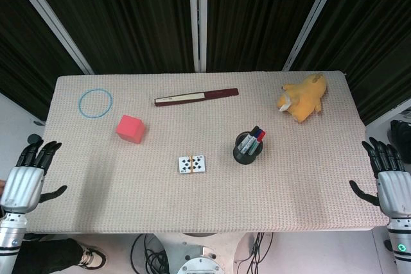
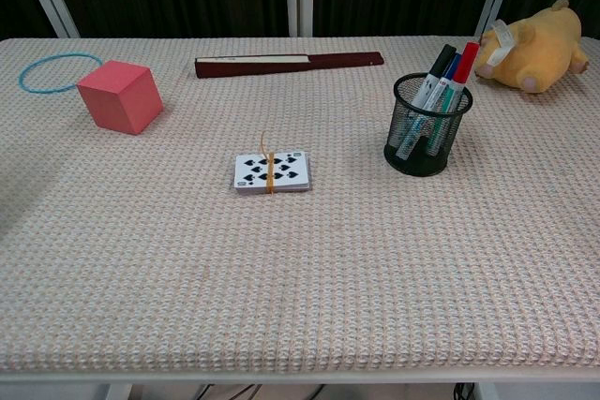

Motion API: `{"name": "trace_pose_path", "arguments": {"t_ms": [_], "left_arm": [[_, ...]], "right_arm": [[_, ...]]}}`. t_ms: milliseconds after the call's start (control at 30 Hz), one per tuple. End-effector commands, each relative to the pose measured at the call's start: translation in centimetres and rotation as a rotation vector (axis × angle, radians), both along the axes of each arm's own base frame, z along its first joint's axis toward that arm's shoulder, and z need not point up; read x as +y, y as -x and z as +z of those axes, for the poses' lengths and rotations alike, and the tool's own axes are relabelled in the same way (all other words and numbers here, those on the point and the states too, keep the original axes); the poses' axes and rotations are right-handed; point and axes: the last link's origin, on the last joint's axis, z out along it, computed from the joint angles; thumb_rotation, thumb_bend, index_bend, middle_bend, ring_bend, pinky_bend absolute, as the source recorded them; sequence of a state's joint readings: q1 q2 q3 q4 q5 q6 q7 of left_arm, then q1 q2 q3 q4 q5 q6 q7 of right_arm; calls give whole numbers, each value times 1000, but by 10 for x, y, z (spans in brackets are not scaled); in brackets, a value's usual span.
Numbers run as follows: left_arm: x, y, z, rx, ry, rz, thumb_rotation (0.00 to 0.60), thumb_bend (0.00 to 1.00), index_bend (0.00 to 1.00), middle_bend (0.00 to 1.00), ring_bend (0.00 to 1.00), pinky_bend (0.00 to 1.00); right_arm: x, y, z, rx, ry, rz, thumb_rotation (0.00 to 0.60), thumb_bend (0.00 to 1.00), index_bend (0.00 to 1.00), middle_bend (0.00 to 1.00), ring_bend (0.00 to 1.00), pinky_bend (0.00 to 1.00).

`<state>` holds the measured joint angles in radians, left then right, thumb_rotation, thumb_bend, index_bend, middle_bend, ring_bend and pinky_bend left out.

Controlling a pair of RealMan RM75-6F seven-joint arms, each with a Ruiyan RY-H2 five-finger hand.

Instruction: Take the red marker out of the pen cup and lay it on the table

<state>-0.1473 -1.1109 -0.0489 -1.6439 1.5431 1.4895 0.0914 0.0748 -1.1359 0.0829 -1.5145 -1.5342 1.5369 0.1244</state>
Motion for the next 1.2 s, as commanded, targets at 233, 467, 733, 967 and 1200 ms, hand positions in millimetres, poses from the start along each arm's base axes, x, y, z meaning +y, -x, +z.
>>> {"name": "trace_pose_path", "arguments": {"t_ms": [233, 467, 733, 967, 1200], "left_arm": [[0, 0, 0, -2, 0, 0, 600, 32, 109, 94, 0, 100], [3, 0, 0, -4, 0, -3, 600, 32, 109, 94, 0, 99], [7, 2, -4, -5, 15, 2, 600, 32, 108, 94, 0, 100], [7, 0, -7, -2, 30, -2, 600, 31, 109, 94, 0, 101], [6, 4, -6, -4, 27, 19, 600, 32, 109, 94, 0, 101]], "right_arm": [[-1, 1, 0, 0, 0, -3, 600, 176, 0, 0, 0, 0], [-7, -4, -4, 17, -11, 14, 600, 176, 0, 0, 0, 0], [-45, -40, -19, 15, -92, 114, 600, 176, 0, 0, 0, 0], [-97, -87, -40, 77, -184, 187, 600, 181, 0, 46, 0, 0], [-132, -127, -72, 151, -288, 216, 600, 191, 0, 117, 0, 0]]}}
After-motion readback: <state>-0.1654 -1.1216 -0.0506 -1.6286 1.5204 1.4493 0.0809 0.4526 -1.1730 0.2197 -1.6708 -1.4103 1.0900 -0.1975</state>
